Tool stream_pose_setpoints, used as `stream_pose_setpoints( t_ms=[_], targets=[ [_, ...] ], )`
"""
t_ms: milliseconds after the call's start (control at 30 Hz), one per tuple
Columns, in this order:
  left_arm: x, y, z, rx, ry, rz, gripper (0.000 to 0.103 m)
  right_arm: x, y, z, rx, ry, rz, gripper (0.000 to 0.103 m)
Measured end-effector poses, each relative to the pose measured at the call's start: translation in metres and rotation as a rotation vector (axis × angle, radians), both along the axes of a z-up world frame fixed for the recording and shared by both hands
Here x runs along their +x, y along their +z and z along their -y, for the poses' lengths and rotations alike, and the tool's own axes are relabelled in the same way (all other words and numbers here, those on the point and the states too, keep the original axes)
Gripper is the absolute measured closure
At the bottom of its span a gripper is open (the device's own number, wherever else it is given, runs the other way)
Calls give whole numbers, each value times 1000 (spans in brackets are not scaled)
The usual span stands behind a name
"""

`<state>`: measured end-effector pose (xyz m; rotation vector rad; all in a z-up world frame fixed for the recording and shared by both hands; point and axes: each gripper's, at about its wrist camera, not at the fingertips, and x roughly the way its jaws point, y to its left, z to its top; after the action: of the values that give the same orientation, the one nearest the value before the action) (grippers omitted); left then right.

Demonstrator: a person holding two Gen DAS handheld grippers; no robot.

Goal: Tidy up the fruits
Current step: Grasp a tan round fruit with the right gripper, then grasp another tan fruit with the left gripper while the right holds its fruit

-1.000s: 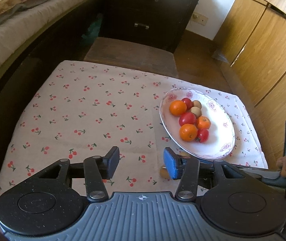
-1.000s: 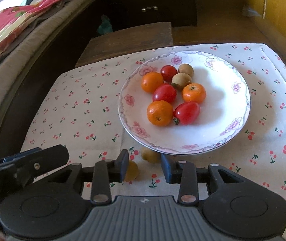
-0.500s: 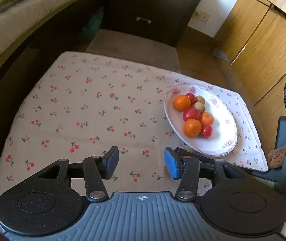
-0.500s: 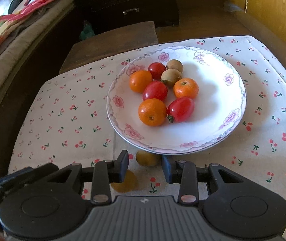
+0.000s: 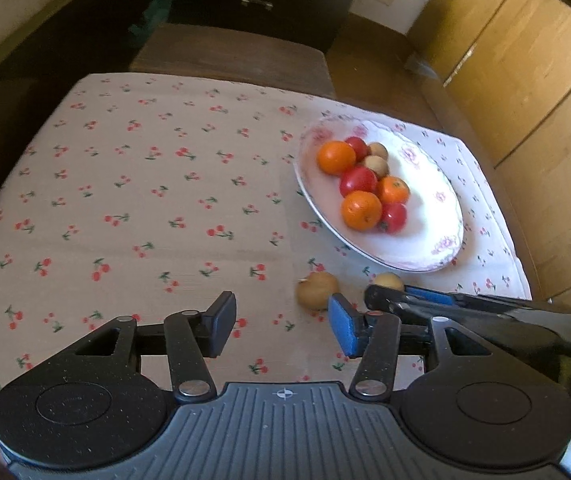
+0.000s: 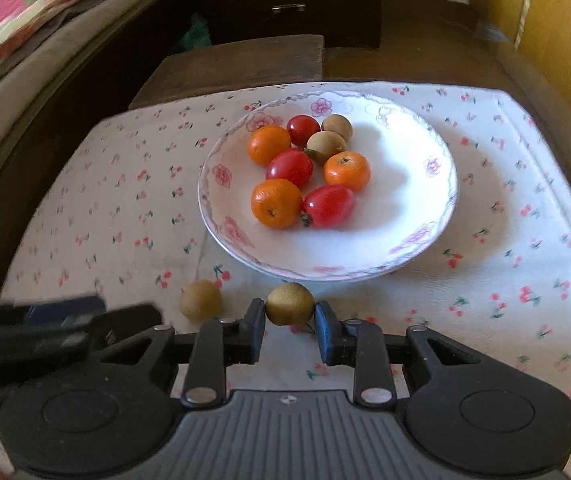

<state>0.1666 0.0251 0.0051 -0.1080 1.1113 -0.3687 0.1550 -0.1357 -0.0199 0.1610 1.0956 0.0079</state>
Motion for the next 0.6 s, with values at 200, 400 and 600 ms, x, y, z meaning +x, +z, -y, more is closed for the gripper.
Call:
stream_pose_setpoints(
  t_ms=[200,400,600],
  targets=[
    [9,-5,19,11,-37,7,42,-13,9,12,-25,54,-11,74],
    [9,-17,46,42,-59,-12,44,-18,1,23,-21,65,-36,74],
    [17,-26,49,73,-13,-24,52,-13,-1,39,16,44,-44,75]
  ],
)
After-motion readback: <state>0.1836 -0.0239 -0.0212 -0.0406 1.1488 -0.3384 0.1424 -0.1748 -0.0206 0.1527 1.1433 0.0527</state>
